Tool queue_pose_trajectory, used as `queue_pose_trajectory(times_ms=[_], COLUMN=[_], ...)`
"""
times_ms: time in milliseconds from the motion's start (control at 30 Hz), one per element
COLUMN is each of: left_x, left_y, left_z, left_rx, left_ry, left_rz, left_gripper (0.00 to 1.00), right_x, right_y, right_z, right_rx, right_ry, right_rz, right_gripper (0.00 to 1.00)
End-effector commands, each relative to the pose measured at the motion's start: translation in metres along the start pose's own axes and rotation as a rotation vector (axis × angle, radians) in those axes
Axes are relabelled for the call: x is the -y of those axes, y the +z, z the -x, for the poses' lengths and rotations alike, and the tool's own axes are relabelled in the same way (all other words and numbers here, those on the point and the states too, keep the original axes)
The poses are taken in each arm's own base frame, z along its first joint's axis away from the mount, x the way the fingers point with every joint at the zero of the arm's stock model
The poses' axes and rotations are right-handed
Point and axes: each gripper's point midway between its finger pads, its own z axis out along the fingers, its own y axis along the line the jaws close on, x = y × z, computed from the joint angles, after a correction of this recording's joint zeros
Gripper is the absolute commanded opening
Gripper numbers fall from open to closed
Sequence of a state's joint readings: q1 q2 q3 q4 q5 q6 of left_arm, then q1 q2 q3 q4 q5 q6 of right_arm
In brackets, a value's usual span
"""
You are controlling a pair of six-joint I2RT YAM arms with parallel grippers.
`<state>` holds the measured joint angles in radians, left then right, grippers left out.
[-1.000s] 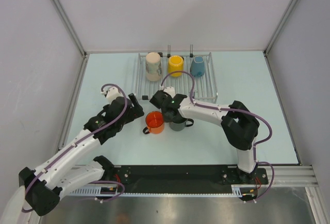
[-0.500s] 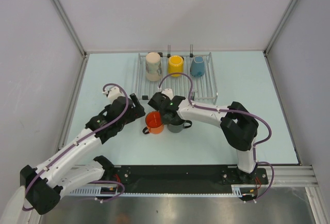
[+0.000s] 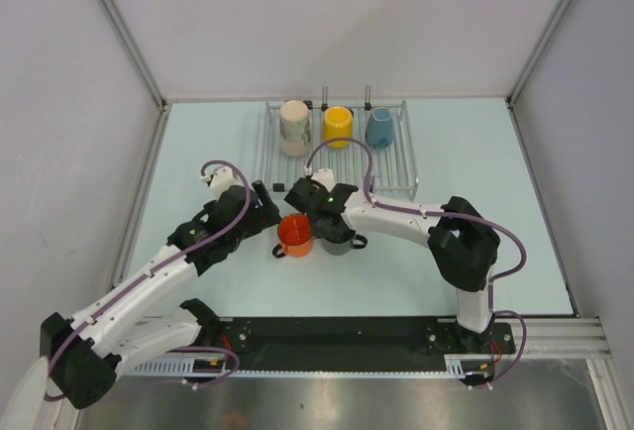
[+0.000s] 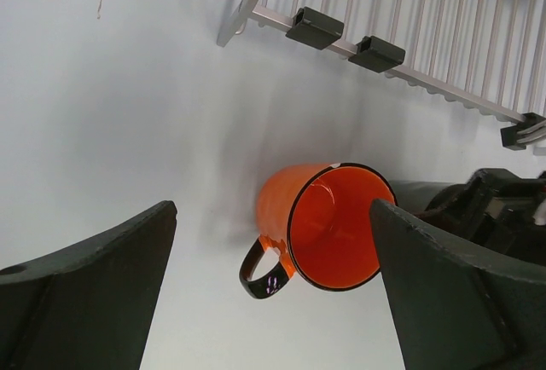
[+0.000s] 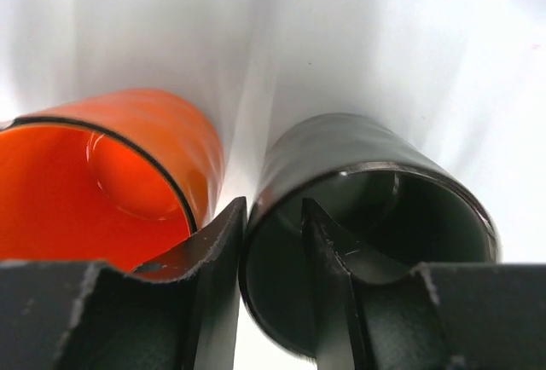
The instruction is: Unload the cups from the dish rack
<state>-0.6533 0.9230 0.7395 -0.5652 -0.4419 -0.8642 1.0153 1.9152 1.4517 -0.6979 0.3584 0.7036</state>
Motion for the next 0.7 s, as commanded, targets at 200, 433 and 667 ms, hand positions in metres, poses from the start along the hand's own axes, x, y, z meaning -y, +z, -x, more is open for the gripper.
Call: queue_pose_trajectory(times_ms=[200,433,667], left_x=[0.015,0.056,0.128], left_y=[-0.002,0.007,0.047], left_z=[0.021,0.06,0.091], left_rx=[0.055,0.11,0.105], left_ry=[0.006,0.079,0.218], left_rz=[-0.016,-0.039,-0.05], left_gripper=[1.0,1.0,1.0], right_x=[0.022,0.085,0.133], right_y=[-0.133,-0.218,-0.216], right_z=[0.099,0.144,0.13], right_rx=[0.302,0.537,0.622], right_ry=[0.076,0.207,0.273], right_rz=[0.093,0.14,0.133], right_gripper=[0.39,0.45,0.51])
